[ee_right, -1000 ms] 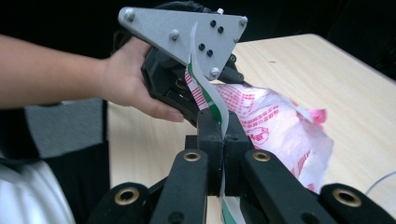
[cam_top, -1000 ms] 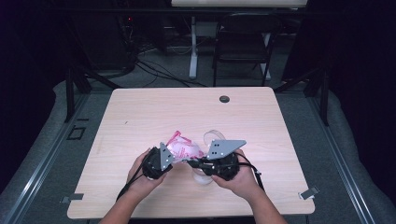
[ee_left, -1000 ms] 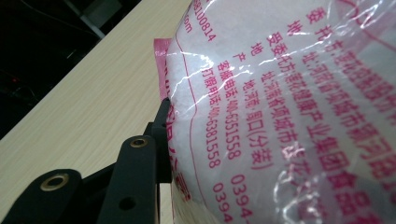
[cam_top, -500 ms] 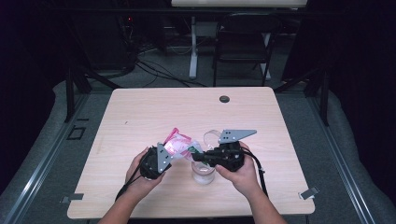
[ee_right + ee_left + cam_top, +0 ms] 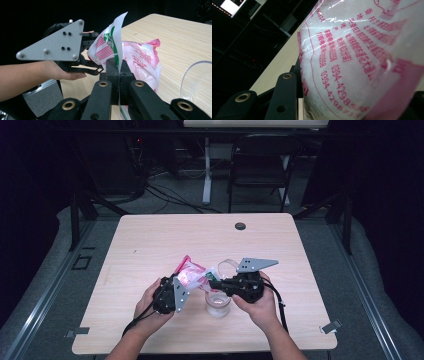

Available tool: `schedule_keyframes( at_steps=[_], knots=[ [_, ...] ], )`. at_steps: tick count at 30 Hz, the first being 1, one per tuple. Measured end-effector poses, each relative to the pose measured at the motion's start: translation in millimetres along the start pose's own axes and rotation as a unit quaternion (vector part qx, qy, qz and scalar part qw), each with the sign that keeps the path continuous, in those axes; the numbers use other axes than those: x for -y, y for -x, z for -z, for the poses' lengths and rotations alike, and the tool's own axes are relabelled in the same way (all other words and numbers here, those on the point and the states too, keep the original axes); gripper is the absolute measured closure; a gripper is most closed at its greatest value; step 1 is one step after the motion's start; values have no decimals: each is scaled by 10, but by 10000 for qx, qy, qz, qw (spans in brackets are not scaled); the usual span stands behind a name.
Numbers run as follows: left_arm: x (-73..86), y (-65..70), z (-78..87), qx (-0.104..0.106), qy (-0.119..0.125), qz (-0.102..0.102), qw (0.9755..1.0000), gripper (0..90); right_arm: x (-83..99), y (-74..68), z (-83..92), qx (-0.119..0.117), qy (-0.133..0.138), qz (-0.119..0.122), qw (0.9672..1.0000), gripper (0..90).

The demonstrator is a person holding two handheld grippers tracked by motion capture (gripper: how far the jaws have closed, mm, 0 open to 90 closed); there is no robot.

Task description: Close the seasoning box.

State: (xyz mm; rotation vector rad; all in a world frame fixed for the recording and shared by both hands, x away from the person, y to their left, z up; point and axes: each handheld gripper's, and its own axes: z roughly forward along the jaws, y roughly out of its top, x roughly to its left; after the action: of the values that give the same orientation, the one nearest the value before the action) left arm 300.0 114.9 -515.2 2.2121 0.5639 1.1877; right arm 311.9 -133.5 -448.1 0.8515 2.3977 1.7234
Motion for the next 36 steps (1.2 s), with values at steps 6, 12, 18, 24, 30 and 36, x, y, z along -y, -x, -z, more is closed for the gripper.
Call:
schedule_keyframes(
  at_steps=[6,12,18,24,30,36],
  knots=[
    [-9,30,32,-251,20,-322,9992,621,7,11,-1,7,7,-37,10000,900],
    [-20,68,48,-477,82,-586,9971,621,16,23,-1,24,23,-69,10000,900],
    [-28,88,56,-650,113,-808,9945,622,26,37,5,-2,4,-56,10000,900],
    [-21,96,65,-744,106,-892,9932,622,33,29,-1,18,-14,-48,10000,900],
    [-28,100,81,-903,30,-1139,9894,622,44,36,-8,17,-36,-45,10000,900],
    [-35,114,84,-992,-40,-1285,9867,623,60,48,-20,27,-72,-56,10000,900]
  ],
)
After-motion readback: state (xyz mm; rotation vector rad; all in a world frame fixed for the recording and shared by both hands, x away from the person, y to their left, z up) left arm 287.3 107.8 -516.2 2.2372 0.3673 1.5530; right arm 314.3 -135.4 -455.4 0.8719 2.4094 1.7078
